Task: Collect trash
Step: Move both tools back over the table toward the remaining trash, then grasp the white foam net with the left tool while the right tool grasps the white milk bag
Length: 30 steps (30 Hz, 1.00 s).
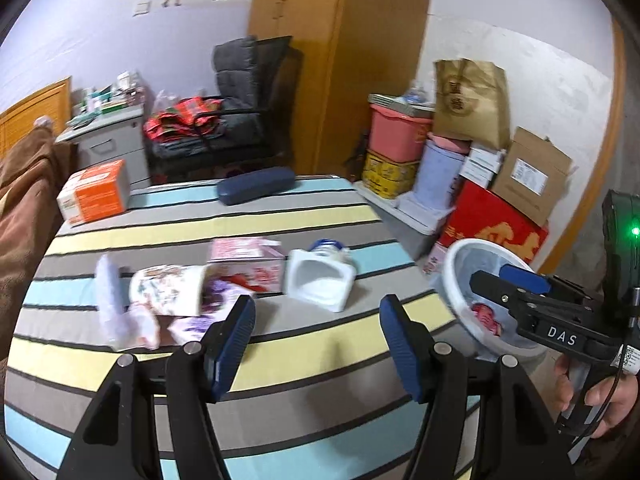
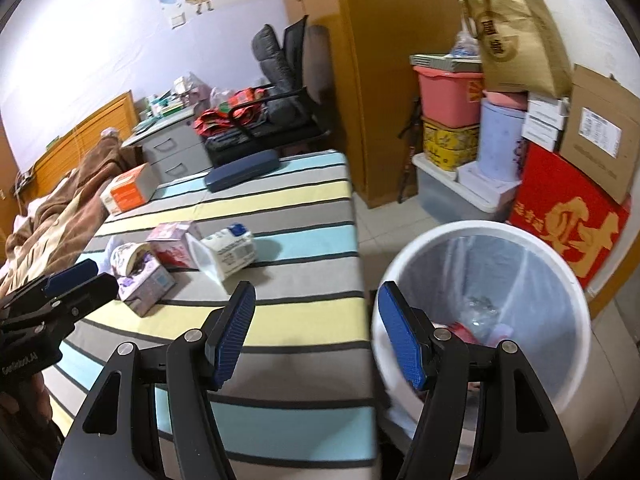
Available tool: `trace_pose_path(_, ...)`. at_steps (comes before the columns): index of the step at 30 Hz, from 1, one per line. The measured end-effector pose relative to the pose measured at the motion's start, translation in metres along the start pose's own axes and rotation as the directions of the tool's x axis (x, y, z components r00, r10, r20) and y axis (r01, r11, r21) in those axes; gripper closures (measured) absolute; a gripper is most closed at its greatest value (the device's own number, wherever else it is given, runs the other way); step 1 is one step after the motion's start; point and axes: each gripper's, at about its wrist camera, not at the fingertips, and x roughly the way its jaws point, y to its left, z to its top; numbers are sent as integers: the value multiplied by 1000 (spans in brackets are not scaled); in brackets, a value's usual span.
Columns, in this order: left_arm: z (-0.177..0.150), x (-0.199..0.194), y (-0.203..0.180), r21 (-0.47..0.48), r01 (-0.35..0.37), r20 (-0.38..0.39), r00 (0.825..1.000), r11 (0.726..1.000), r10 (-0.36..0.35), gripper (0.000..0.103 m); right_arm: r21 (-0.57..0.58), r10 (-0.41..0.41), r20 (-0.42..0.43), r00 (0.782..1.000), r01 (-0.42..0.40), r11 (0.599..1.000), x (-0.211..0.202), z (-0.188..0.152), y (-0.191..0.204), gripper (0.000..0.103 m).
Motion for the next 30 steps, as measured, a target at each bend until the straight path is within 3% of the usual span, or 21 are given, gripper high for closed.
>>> trace_pose_path(12,-2,2,68,-96,-94,-11,996,991,94,36,-4,86,-56,995,-86,996,39,14,32,37)
trace_pose_path(18,-2,6,97,-133,-125,-28,992,983,122,36,67,129,-100,987,-123,990,62,20,41,37)
trace_pose_path(23,-2,10,118,-171,-120,-41,993,978,115,35,42,137,-104,985,-133,990,69,18,53,37)
trace_pose_path(30,-2,19,145,-218,-135,-63,990,966,124,34,178,158,-108,982,-137,974,82,33,46,37)
